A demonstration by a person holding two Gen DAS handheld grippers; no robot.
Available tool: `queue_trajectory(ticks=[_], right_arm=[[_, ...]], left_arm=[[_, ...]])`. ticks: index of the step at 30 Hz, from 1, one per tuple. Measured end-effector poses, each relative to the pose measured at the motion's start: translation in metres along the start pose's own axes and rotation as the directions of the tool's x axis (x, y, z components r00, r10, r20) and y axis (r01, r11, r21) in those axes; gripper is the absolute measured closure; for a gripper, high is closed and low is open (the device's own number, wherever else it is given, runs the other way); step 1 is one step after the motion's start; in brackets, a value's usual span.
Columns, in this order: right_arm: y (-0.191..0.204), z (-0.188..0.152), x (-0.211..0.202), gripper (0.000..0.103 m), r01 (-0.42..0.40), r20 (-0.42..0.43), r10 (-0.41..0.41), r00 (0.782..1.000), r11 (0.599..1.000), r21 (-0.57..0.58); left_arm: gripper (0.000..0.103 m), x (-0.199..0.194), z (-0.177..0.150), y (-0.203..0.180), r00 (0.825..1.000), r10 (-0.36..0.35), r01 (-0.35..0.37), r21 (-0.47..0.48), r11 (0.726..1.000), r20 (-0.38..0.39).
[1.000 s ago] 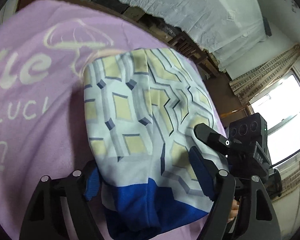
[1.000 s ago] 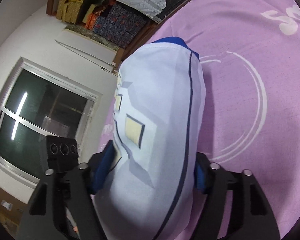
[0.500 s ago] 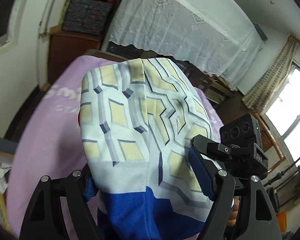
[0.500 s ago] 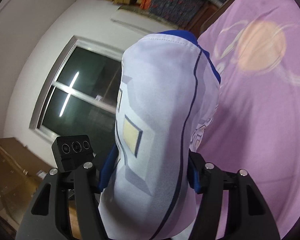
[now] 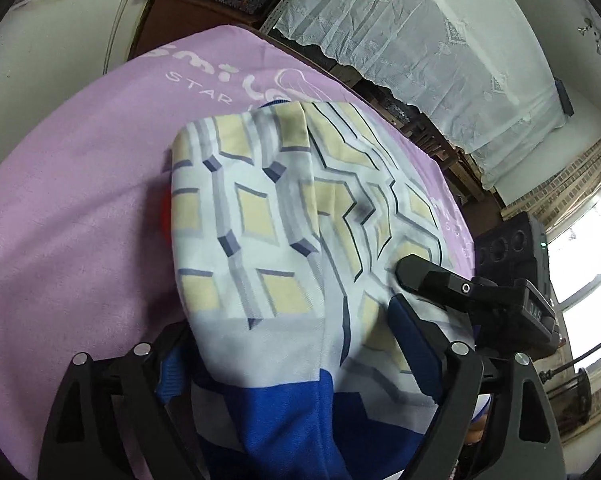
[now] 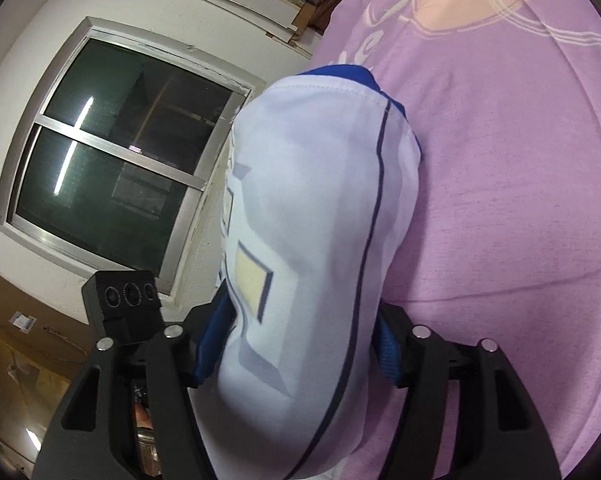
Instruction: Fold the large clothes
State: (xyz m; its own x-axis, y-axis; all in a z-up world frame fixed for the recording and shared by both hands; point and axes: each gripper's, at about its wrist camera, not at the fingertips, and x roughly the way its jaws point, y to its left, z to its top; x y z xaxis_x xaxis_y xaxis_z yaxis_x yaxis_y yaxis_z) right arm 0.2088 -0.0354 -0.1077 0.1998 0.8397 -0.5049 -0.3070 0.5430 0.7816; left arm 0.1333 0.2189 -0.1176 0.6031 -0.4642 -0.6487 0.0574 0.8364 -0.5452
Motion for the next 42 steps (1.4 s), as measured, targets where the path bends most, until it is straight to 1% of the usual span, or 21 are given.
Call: queue_trajectory(ticks=[1,2,4,5,6,7,8,10,12,14,16,19,21,25,29,30,32,35,37,39,42], right_arm=[[0.008,-0.002,-0.004,0.025,0.073,0.029,-0.072,0.997,0.996,-0.049],[0.017,-0.006,-0.008,0.022,0.135,0.061,-0.129,0.990,0.986,-0.096],[0.034,-0.014,-0.017,0.018,0.249,0.131,-0.228,0.965,0.953,-0.174],[0.046,-0.019,-0.024,0.016,0.310,0.172,-0.277,0.945,0.927,-0.210],[0.046,-0.019,-0.024,0.012,0.310,0.172,-0.277,0.945,0.927,-0.210],[0.058,-0.023,-0.032,0.009,0.364,0.213,-0.317,0.924,0.900,-0.240],[0.074,-0.033,-0.042,0.008,0.428,0.269,-0.358,0.894,0.861,-0.276],[0.094,-0.054,-0.061,0.005,0.507,0.347,-0.399,0.849,0.801,-0.318],[0.106,-0.072,-0.075,0.005,0.538,0.383,-0.411,0.827,0.776,-0.329],[0.115,-0.088,-0.078,0.005,0.534,0.385,-0.406,0.829,0.781,-0.325],[0.112,-0.098,-0.083,0.005,0.514,0.377,-0.393,0.839,0.800,-0.309],[0.115,-0.123,-0.096,0.005,0.488,0.360,-0.383,0.851,0.831,-0.269],[0.114,-0.139,-0.100,0.005,0.490,0.352,-0.393,0.849,0.835,-0.250],[0.115,-0.150,-0.100,0.005,0.513,0.365,-0.410,0.836,0.820,-0.254],[0.130,-0.158,-0.093,0.005,0.551,0.383,-0.426,0.819,0.771,-0.319],[0.132,-0.159,-0.090,0.005,0.560,0.387,-0.432,0.815,0.759,-0.333],[0.136,-0.160,-0.083,0.005,0.575,0.389,-0.443,0.808,0.736,-0.356],[0.137,-0.160,-0.074,0.005,0.571,0.370,-0.446,0.815,0.729,-0.378],[0.137,-0.160,-0.071,0.005,0.569,0.363,-0.447,0.818,0.727,-0.386],[0.137,-0.161,-0.068,0.005,0.569,0.360,-0.449,0.818,0.723,-0.391],[0.136,-0.161,-0.068,0.005,0.569,0.361,-0.448,0.818,0.725,-0.389]], left_arm=[[0.012,-0.004,-0.002,-0.004,1.000,0.025,-0.025,0.010,1.000,0.008],[0.012,-0.008,-0.003,-0.006,0.998,0.054,-0.054,0.022,0.998,0.021],[0.012,-0.017,-0.004,-0.022,0.987,0.145,-0.148,0.056,0.987,0.065],[0.012,-0.022,-0.006,-0.030,0.977,0.195,-0.201,0.070,0.977,0.089],[0.012,-0.033,-0.012,-0.037,0.957,0.259,-0.271,0.083,0.959,0.127],[0.011,-0.041,-0.016,-0.044,0.940,0.302,-0.319,0.093,0.943,0.156],[0.009,-0.048,-0.022,-0.050,0.925,0.337,-0.358,0.103,0.928,0.177],[0.007,-0.059,-0.033,-0.057,0.906,0.373,-0.400,0.118,0.909,0.201],[0.004,-0.070,-0.047,-0.068,0.885,0.405,-0.442,0.140,0.886,0.230],[0.004,-0.080,-0.063,-0.076,0.862,0.437,-0.483,0.156,0.862,0.256],[0.004,-0.089,-0.073,-0.082,0.851,0.448,-0.500,0.165,0.850,0.272],[0.004,-0.104,-0.086,-0.090,0.851,0.436,-0.493,0.160,0.855,0.292],[0.004,-0.112,-0.092,-0.094,0.854,0.422,-0.482,0.158,0.862,0.305],[0.004,-0.116,-0.090,-0.099,0.847,0.421,-0.486,0.156,0.860,0.324],[0.004,-0.121,-0.093,-0.101,0.841,0.422,-0.492,0.154,0.857,0.337],[0.004,-0.121,-0.093,-0.100,0.843,0.422,-0.491,0.154,0.858,0.334],[0.004,-0.119,-0.092,-0.098,0.856,0.409,-0.469,0.145,0.871,0.315],[0.004,-0.112,-0.090,-0.094,0.868,0.402,-0.456,0.144,0.878,0.292],[0.004,-0.109,-0.091,-0.094,0.860,0.414,-0.471,0.154,0.869,0.297],[0.004,-0.106,-0.093,-0.096,0.842,0.439,-0.503,0.163,0.848,0.313],[0.004,-0.105,-0.093,-0.097,0.851,0.428,-0.491,0.170,0.854,0.305]])
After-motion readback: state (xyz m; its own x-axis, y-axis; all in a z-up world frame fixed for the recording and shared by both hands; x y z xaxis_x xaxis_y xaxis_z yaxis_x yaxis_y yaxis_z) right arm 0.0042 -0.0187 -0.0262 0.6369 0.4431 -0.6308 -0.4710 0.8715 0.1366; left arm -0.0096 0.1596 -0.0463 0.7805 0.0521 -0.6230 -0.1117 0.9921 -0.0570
